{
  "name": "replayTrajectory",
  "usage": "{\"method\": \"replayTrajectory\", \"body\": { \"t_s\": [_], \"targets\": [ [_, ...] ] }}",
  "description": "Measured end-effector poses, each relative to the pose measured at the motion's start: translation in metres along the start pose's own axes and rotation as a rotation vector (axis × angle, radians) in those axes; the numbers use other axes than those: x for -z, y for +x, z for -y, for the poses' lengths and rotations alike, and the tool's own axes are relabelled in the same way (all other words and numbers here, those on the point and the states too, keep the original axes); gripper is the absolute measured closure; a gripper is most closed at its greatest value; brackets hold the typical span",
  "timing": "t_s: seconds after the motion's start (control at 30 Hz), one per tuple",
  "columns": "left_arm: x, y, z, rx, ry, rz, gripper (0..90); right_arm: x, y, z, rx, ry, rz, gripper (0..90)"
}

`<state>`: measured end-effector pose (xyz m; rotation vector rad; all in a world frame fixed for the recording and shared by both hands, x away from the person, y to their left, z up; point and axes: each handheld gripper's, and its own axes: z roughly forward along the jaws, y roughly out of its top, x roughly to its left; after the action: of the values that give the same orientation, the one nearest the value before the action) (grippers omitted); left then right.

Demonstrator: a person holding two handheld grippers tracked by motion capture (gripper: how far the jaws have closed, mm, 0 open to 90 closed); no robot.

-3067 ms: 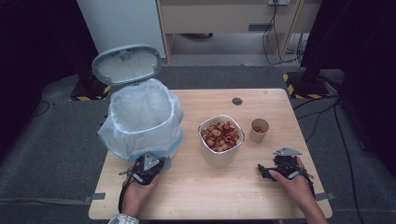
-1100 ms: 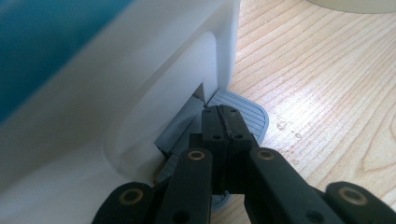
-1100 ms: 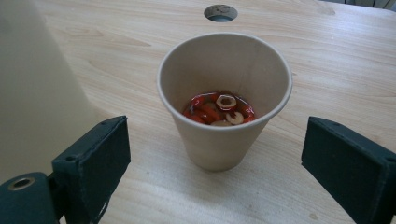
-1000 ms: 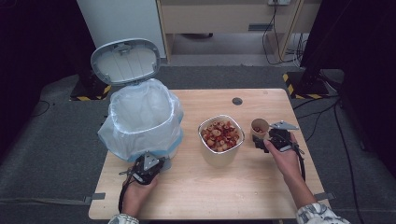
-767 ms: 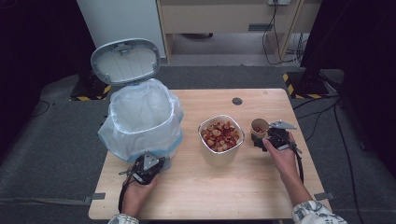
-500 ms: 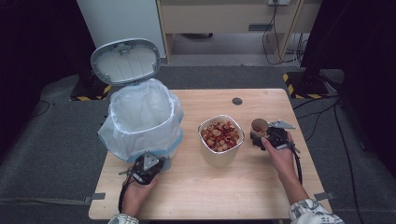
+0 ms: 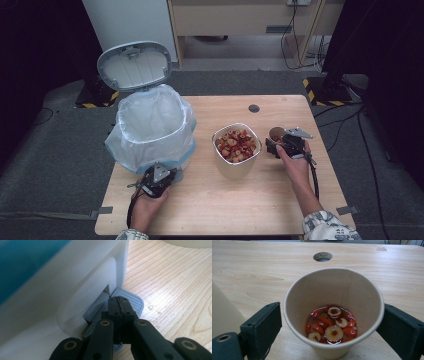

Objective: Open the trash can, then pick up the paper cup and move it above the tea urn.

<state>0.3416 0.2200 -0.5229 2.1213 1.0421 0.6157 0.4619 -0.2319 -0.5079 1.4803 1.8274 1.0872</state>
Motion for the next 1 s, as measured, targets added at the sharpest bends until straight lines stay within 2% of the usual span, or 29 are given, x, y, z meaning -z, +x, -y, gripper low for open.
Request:
{"method": "replayTrajectory", "body": {
  "t_s": [0.23, 0.5, 0.73, 1.0],
  "targets": [
    [0.0, 0.0, 0.0, 0.0, 0.0, -0.001, 88.7, -0.005, -0.002, 0.001, -0.015, -0.015, 0.024, 9.2],
    [0.0, 0.0, 0.0, 0.002, -0.004, 0.0, 88.8, -0.012, 0.0, -0.001, -0.027, -0.046, 0.025, 12.6],
    [0.0, 0.0, 0.0, 0.003, -0.004, 0.0, 88.8, -0.018, 0.002, 0.004, 0.012, -0.066, 0.042, 17.3],
    [0.0, 0.0, 0.0, 0.003, -0.003, 0.0, 88.8, -0.02, 0.0, 0.008, 0.032, -0.087, 0.044, 23.0]
  ]
}}
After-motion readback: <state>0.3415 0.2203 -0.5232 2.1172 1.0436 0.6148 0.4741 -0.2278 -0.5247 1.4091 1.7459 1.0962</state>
